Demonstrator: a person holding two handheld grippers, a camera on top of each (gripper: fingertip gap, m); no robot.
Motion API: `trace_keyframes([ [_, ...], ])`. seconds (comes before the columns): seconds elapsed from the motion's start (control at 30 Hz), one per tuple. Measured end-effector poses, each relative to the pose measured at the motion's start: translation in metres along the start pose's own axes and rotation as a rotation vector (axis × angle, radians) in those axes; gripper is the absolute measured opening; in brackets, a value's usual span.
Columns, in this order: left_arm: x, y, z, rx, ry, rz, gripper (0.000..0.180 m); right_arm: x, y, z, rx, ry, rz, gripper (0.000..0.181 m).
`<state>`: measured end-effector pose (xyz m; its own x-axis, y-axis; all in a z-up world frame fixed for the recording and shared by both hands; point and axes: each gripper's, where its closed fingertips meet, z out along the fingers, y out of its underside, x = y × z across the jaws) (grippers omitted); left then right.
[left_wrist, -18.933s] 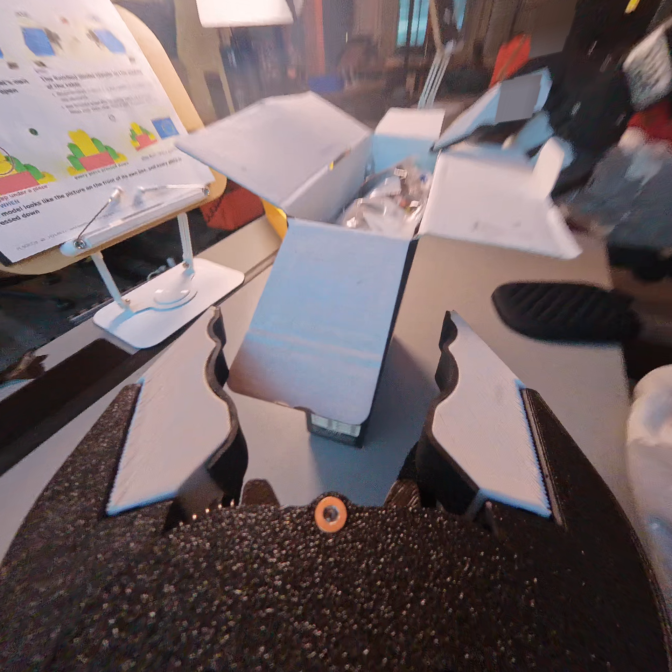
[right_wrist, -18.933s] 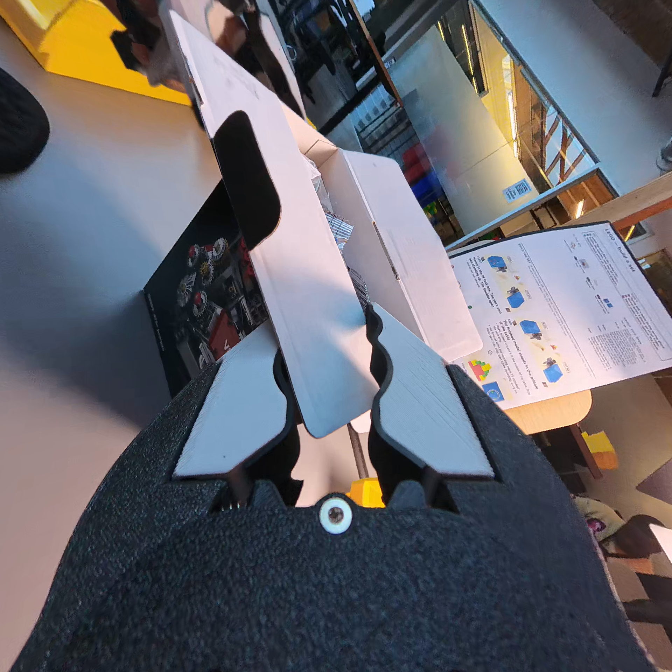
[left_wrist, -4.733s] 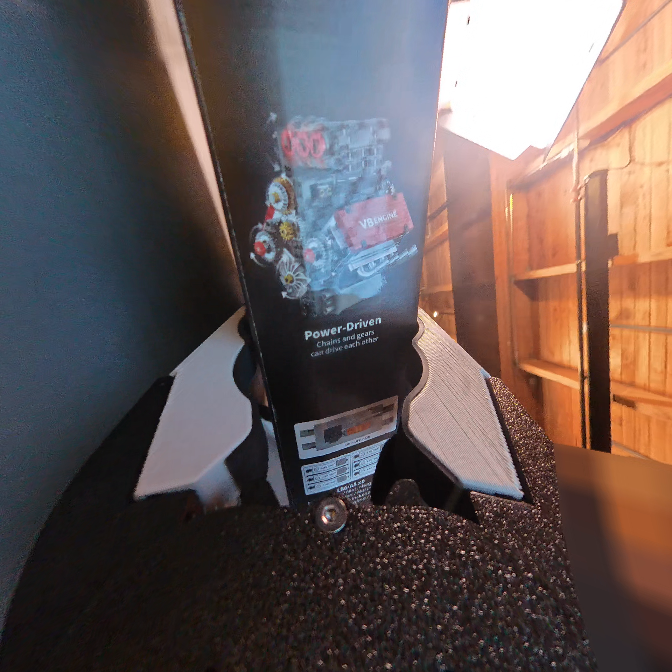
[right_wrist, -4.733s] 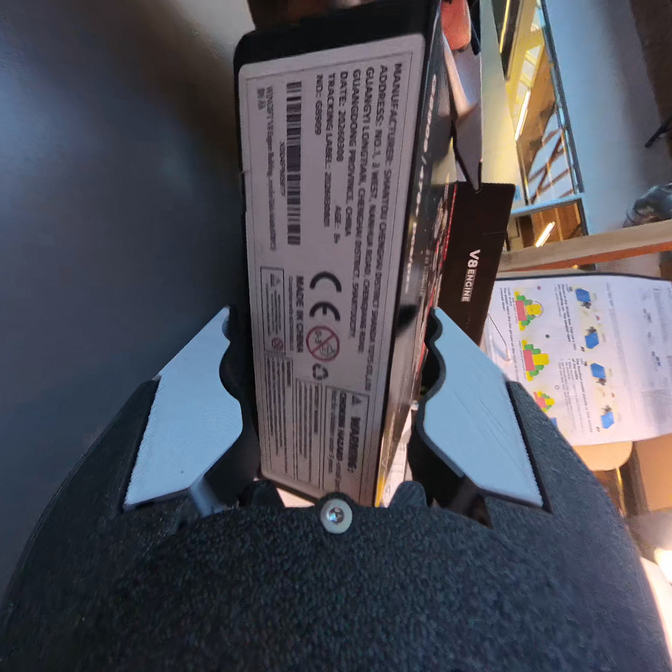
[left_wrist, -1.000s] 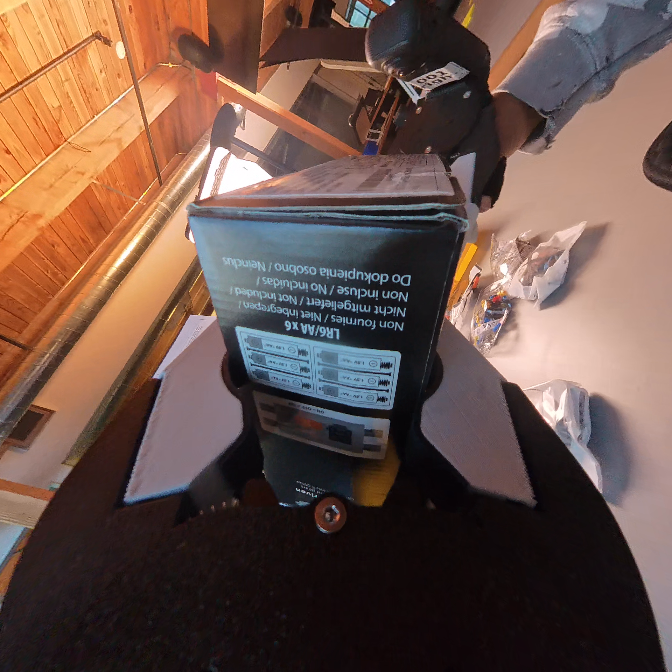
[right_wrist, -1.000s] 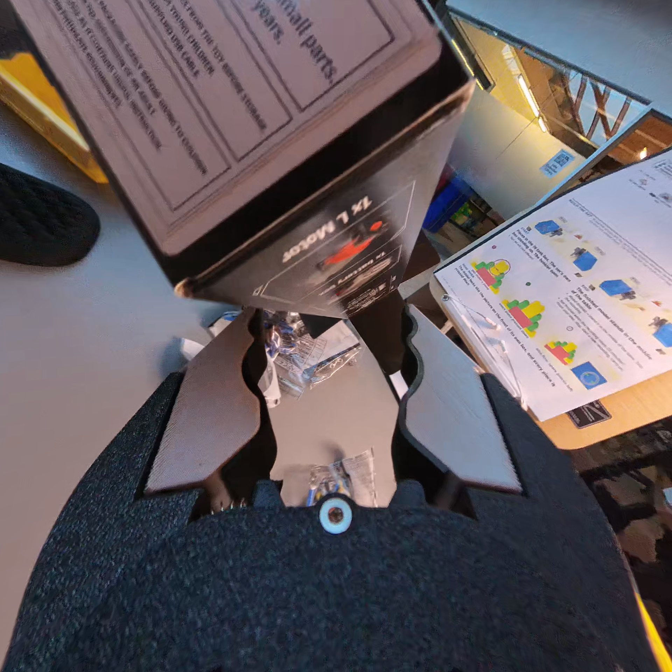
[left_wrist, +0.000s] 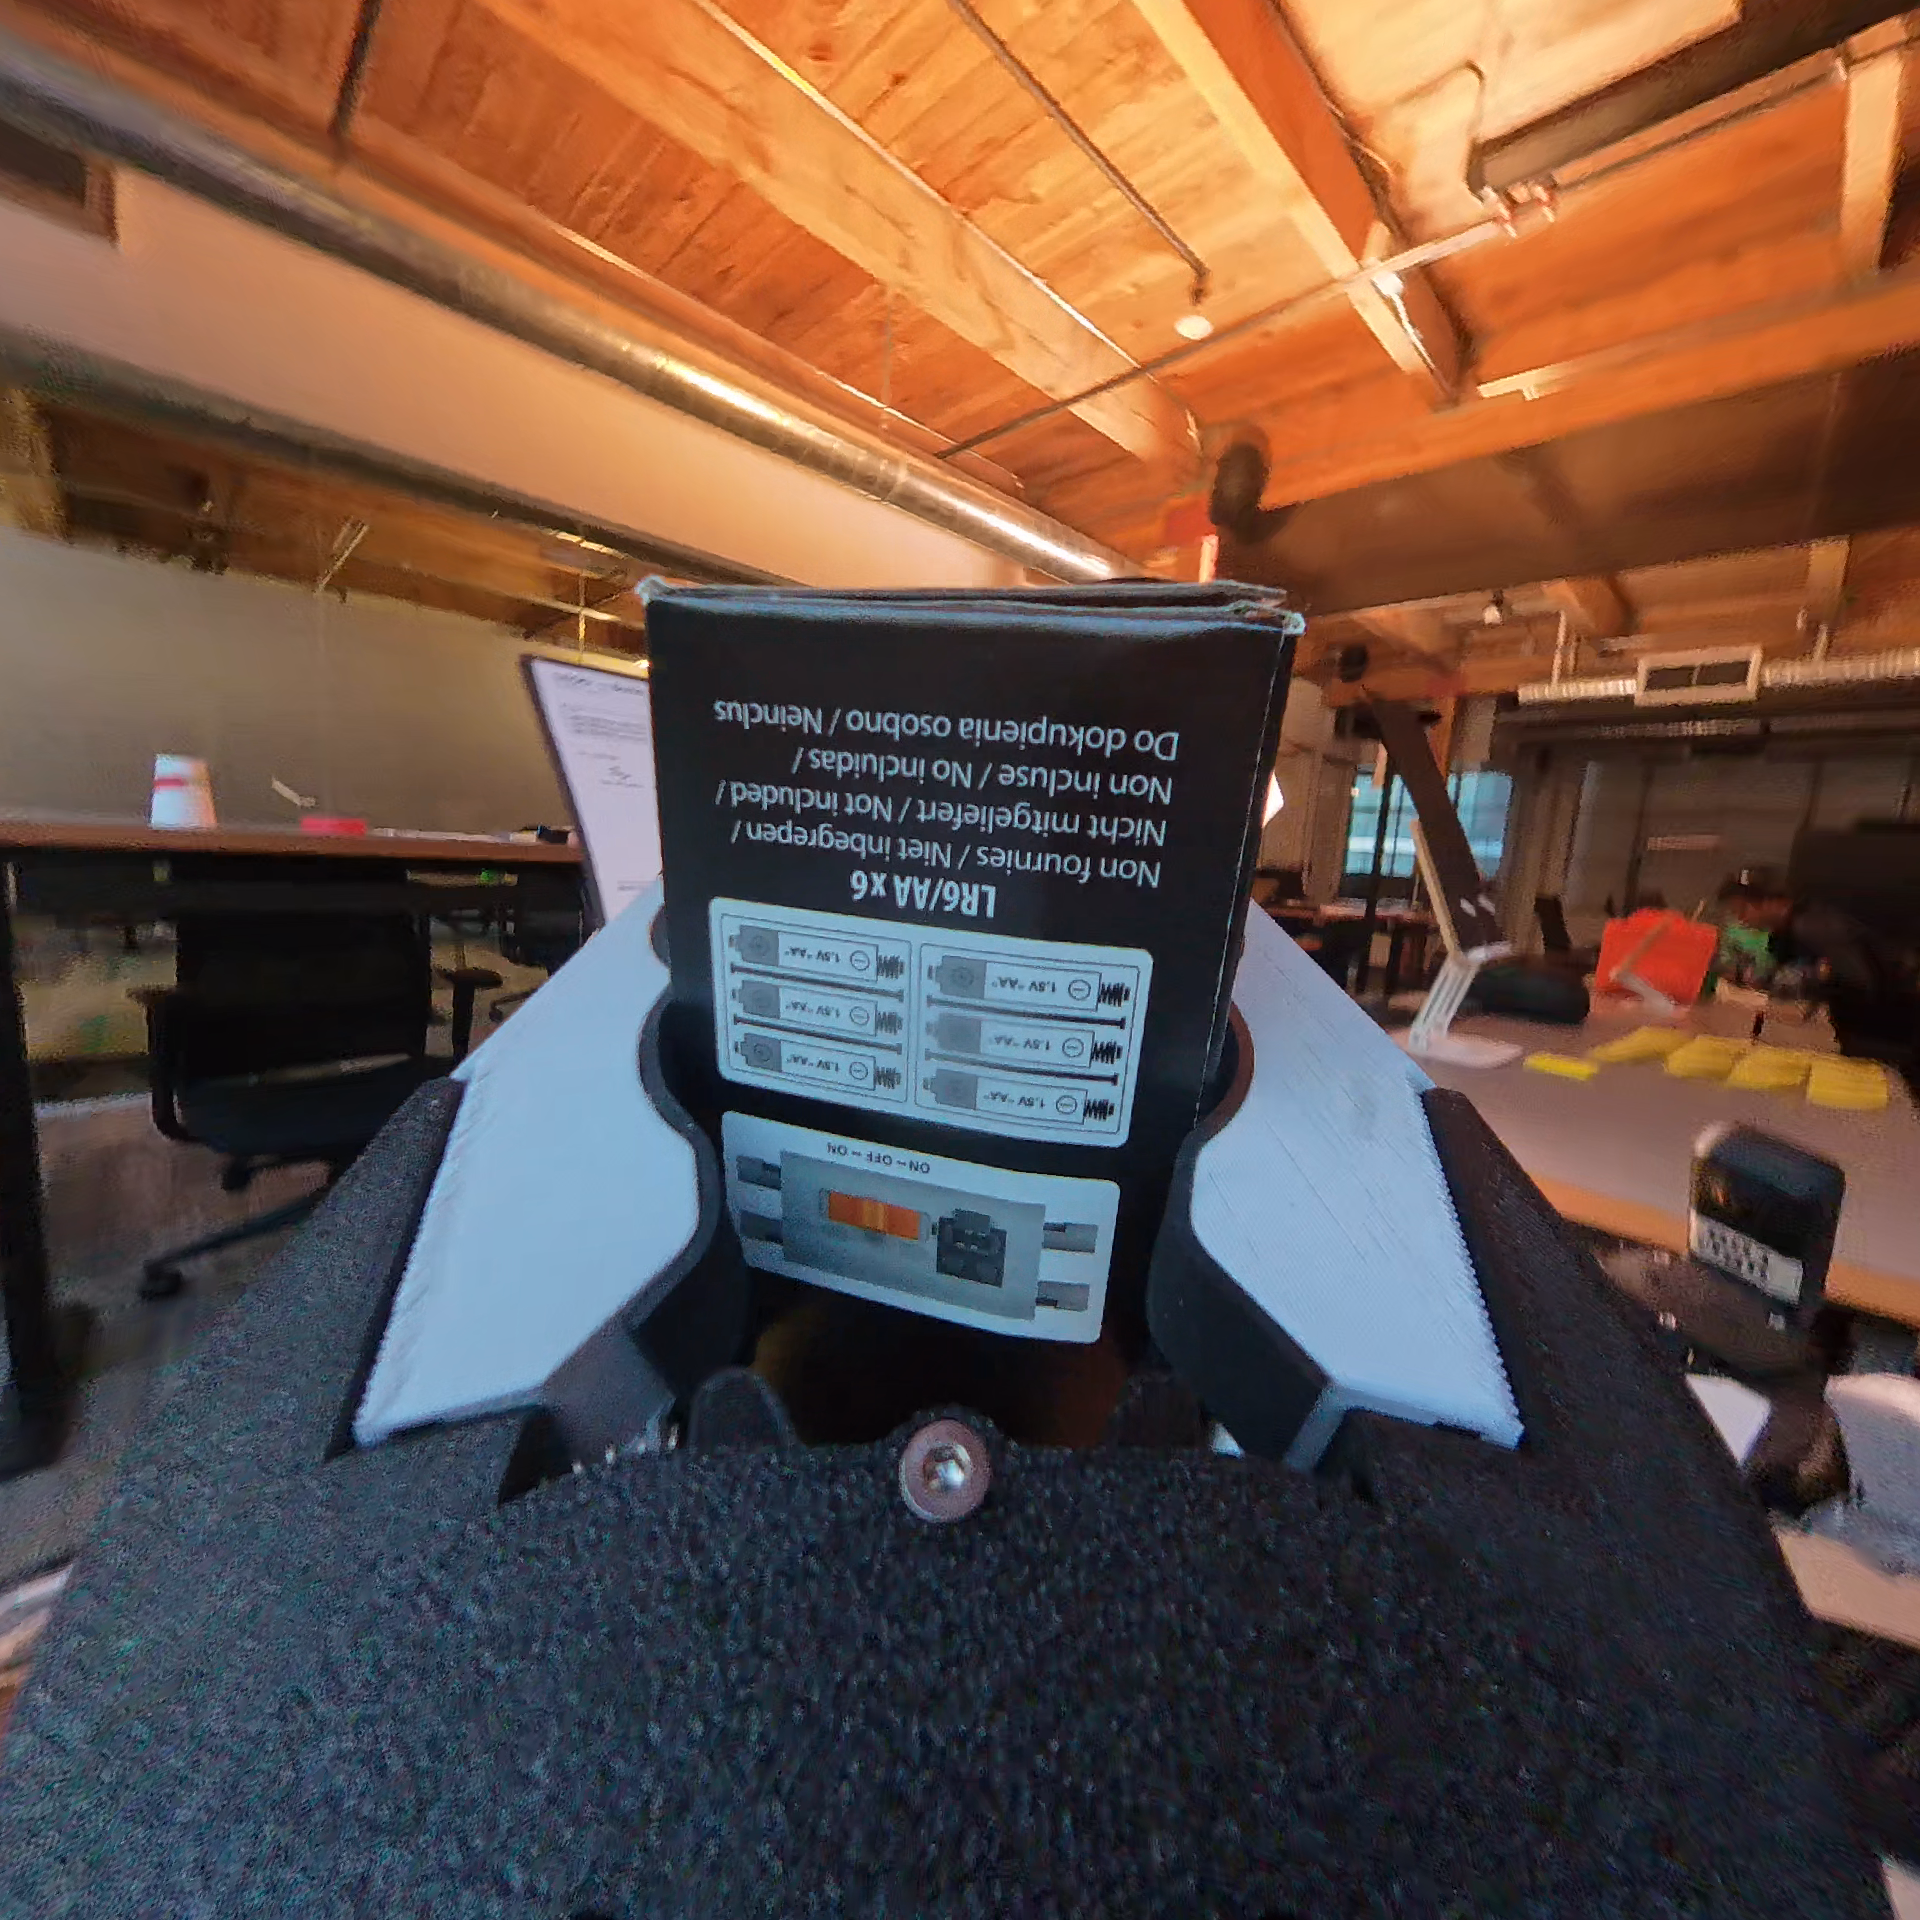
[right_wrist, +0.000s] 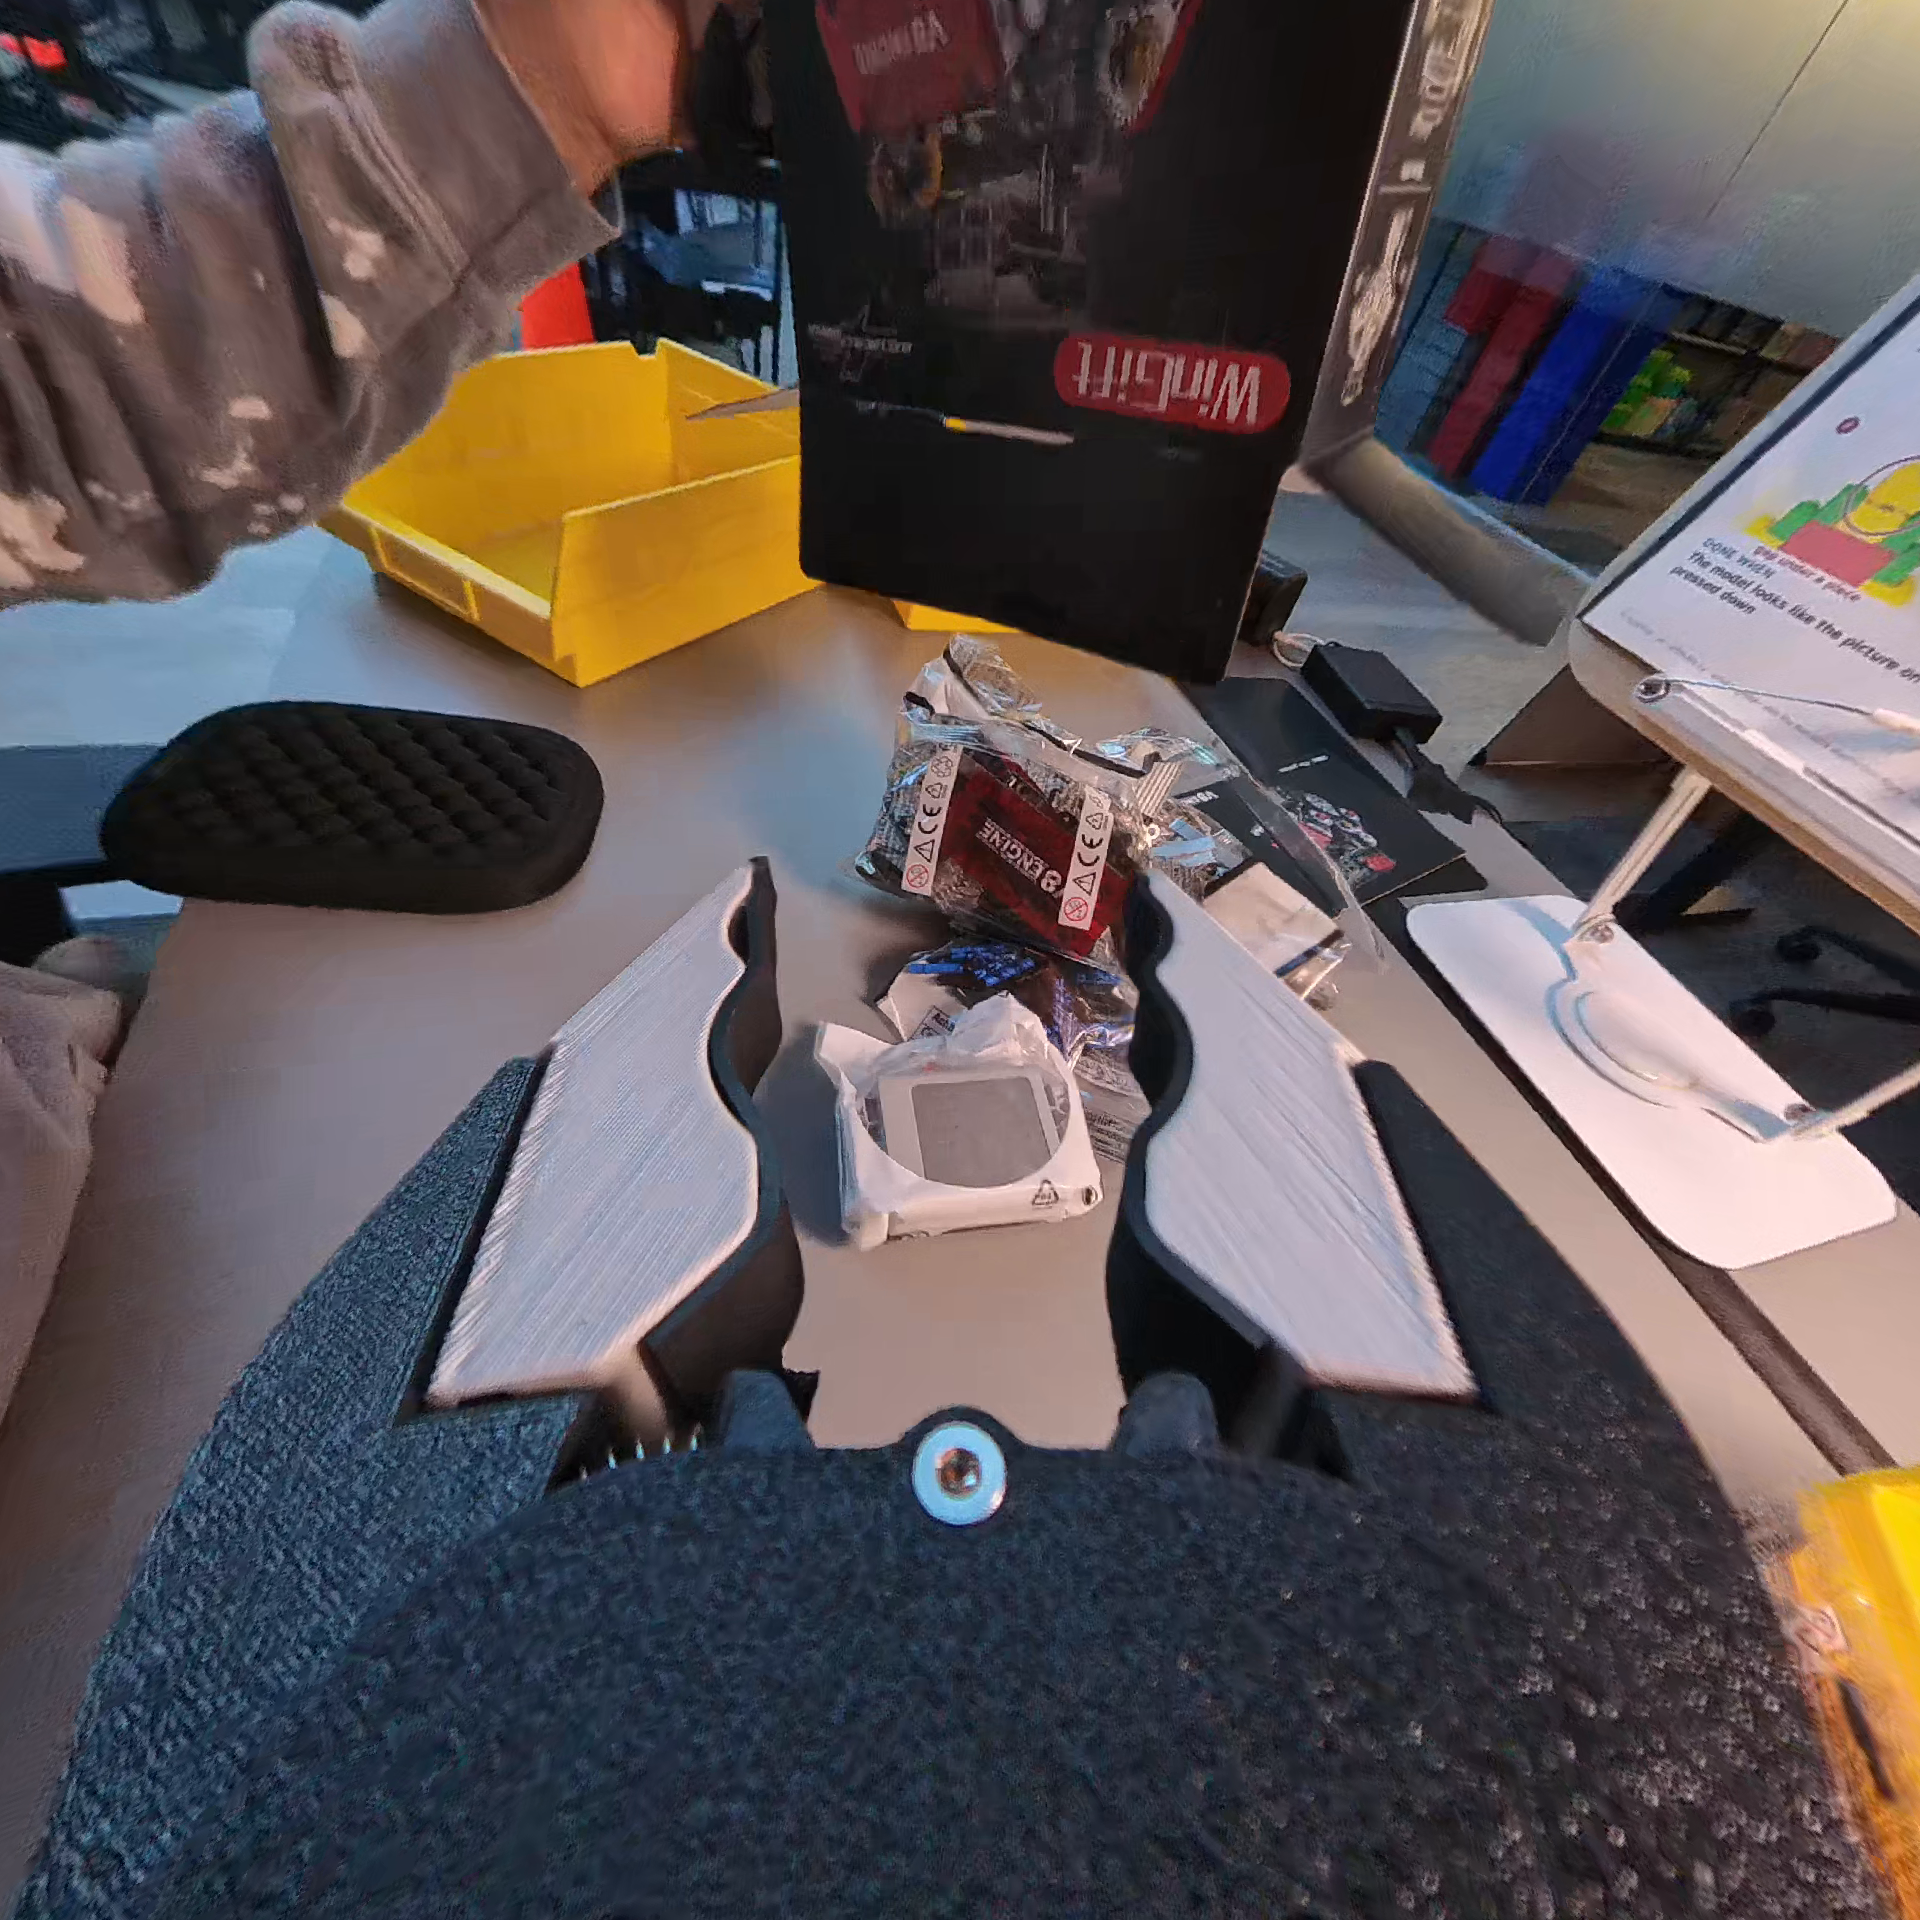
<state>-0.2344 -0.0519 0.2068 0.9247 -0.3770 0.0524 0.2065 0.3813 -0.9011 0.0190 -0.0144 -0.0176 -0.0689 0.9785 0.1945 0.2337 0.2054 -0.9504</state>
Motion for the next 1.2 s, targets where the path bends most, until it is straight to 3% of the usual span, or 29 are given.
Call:
trace_keyframes([
  [0.17,0.091,0.016,0.012,-0.029,0.272,0.167,0.093,0.020,-0.028,0.012,-0.023,0.130,-0.151,0.100],
  [0.27,0.150,0.021,0.010,-0.016,0.476,0.196,0.092,0.023,-0.069,0.011,0.052,0.120,-0.186,0.120],
  [0.33,0.186,0.027,0.006,-0.025,0.587,0.229,0.093,0.010,-0.096,0.009,0.132,0.073,-0.270,0.115],
  [0.37,0.200,0.032,0.003,-0.035,0.628,0.254,0.092,0.001,-0.105,0.007,0.162,0.044,-0.322,0.101],
  [0.47,0.216,0.044,-0.006,-0.067,0.671,0.361,0.093,-0.001,-0.104,0.003,0.150,0.068,-0.477,0.096],
  [0.53,0.213,0.063,-0.015,-0.175,0.695,0.361,0.096,0.004,-0.099,-0.003,0.127,0.120,-0.572,0.095],
  [0.7,0.182,0.107,-0.040,-0.337,0.649,-0.002,0.130,0.006,-0.101,-0.021,0.082,0.279,-0.892,0.094],
  [0.8,0.163,0.134,-0.054,-0.395,0.603,-0.259,0.123,0.004,-0.114,-0.031,0.057,0.397,-1.154,0.093],
  [0.93,0.161,0.132,-0.082,-0.348,0.772,-0.679,0.130,0.003,-0.130,-0.047,0.013,0.469,-1.432,0.093],
  [1.07,0.142,0.134,-0.074,-0.306,0.739,-0.893,0.129,-0.015,-0.134,-0.053,-0.032,0.458,-1.745,0.094],
  [1.2,0.152,0.161,-0.047,-0.467,0.707,-1.086,0.129,-0.042,-0.116,-0.040,-0.059,0.347,-1.956,0.095],
])
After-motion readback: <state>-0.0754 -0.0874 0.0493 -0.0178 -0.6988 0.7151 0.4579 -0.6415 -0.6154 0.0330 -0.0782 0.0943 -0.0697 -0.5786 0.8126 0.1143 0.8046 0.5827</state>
